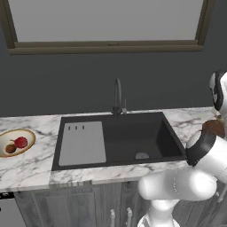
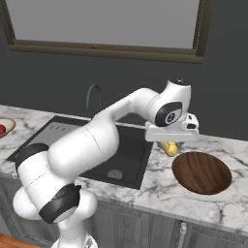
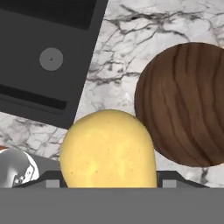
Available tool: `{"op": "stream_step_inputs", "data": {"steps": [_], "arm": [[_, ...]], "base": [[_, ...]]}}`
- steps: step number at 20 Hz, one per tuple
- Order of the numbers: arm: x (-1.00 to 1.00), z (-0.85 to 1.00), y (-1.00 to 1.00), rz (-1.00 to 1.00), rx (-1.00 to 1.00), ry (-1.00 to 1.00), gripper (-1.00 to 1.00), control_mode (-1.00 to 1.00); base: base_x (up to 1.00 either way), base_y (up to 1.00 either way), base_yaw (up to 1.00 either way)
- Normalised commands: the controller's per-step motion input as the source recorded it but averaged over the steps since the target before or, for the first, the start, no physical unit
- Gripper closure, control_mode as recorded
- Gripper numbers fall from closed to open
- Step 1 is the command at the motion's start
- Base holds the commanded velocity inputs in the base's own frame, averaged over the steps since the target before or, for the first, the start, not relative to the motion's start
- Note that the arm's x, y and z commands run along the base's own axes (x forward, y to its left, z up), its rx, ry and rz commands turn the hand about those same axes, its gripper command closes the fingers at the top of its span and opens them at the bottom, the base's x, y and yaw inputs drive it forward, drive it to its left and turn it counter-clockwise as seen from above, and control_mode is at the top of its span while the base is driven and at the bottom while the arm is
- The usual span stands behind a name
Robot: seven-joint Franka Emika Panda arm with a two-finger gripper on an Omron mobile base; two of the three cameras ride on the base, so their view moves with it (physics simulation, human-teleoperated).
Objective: Pick the pears from the cabinet and place them in one bowl. Pick the potato from the sink and place it in the other bowl.
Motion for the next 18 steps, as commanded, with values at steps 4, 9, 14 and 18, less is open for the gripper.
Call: {"op": "stream_step_inputs", "data": {"steps": [4, 9, 14, 18], "arm": [[0.03, -0.19, -0.61, 0.0, 0.08, 0.05, 1.0, -1.0], [0.5, -0.44, -0.23, 0.0, 0.01, 0.0, 1.0, -1.0], [0.77, -0.53, -0.31, 0.0, 0.0, -0.01, 1.0, -1.0], [0.58, -0.51, -0.33, 0.0, 0.0, -0.01, 1.0, -1.0]], "base": [[0.0, 0.0, 0.0], [0.0, 0.0, 0.0], [0.0, 0.0, 0.0], [0.0, 0.0, 0.0]]}}
